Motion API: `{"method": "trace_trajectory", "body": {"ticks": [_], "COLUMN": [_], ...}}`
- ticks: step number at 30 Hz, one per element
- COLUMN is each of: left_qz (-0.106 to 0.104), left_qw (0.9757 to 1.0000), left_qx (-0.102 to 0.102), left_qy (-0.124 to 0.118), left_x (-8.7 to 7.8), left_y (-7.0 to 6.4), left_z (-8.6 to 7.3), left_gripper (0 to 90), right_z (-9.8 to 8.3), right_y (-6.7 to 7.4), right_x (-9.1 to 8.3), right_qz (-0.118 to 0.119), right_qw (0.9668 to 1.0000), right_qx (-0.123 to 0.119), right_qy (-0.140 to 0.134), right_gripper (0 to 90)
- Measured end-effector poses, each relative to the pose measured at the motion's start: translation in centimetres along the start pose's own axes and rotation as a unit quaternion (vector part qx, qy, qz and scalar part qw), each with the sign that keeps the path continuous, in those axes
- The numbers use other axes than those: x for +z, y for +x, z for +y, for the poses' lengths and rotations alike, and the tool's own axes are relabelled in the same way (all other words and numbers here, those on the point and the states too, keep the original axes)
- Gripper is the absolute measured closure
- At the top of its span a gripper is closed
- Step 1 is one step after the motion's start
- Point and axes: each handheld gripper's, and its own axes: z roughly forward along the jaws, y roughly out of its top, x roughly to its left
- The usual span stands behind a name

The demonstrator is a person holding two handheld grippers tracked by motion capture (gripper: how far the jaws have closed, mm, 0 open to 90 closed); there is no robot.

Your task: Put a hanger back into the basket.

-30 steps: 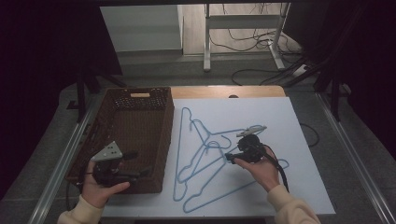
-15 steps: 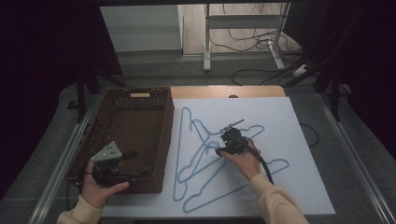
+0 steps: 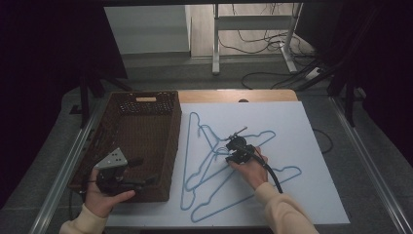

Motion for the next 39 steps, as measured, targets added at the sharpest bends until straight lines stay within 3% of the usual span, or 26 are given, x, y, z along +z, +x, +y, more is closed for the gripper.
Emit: {"method": "trace_trajectory", "body": {"ticks": [7, 13, 15, 18, 24, 32, 36, 39], "left_qz": [0.0, 0.0, 0.0, -0.002, -0.011, -0.037, -0.059, -0.088], "left_qw": [1.0, 1.0, 1.0, 1.0, 0.9998, 0.9987, 0.9968, 0.9947], "left_qx": [0.001, 0.001, 0.003, 0.005, 0.016, 0.034, 0.041, 0.025], "left_qy": [0.0, 0.0, -0.001, -0.002, 0.0, 0.012, 0.037, 0.046], "left_x": [0.0, 0.0, 0.0, 0.0, 0.4, 2.2, 4.5, 5.6], "left_y": [-0.1, -0.1, -0.2, -0.4, -1.2, -3.2, -4.9, -5.5], "left_z": [0.0, 0.0, 0.1, 0.1, 0.6, 2.3, 3.4, 3.8], "left_gripper": [19.8, 19.8, 19.8, 20.0, 20.0, 21.5, 21.9, 21.9], "right_z": [0.1, 0.0, -0.1, -0.1, 0.0, 0.2, 0.2, 0.2], "right_y": [0.3, 0.2, -0.1, -0.1, -0.4, -0.4, -0.4, -0.5], "right_x": [0.0, 0.0, -0.2, -0.5, -2.3, -4.6, -5.3, -5.7], "right_qz": [0.001, 0.005, 0.022, 0.02, 0.027, 0.047, 0.053, 0.057], "right_qw": [0.9999, 0.9996, 0.9988, 0.9988, 0.9974, 0.9941, 0.9931, 0.9922], "right_qx": [0.013, 0.029, 0.042, 0.041, 0.048, 0.055, 0.056, 0.057], "right_qy": [0.002, -0.001, -0.007, -0.013, -0.045, -0.081, -0.089, -0.095], "right_gripper": [81.2, 83.5, 85.7, 85.8, 86.2, 86.4, 86.4, 86.4]}}
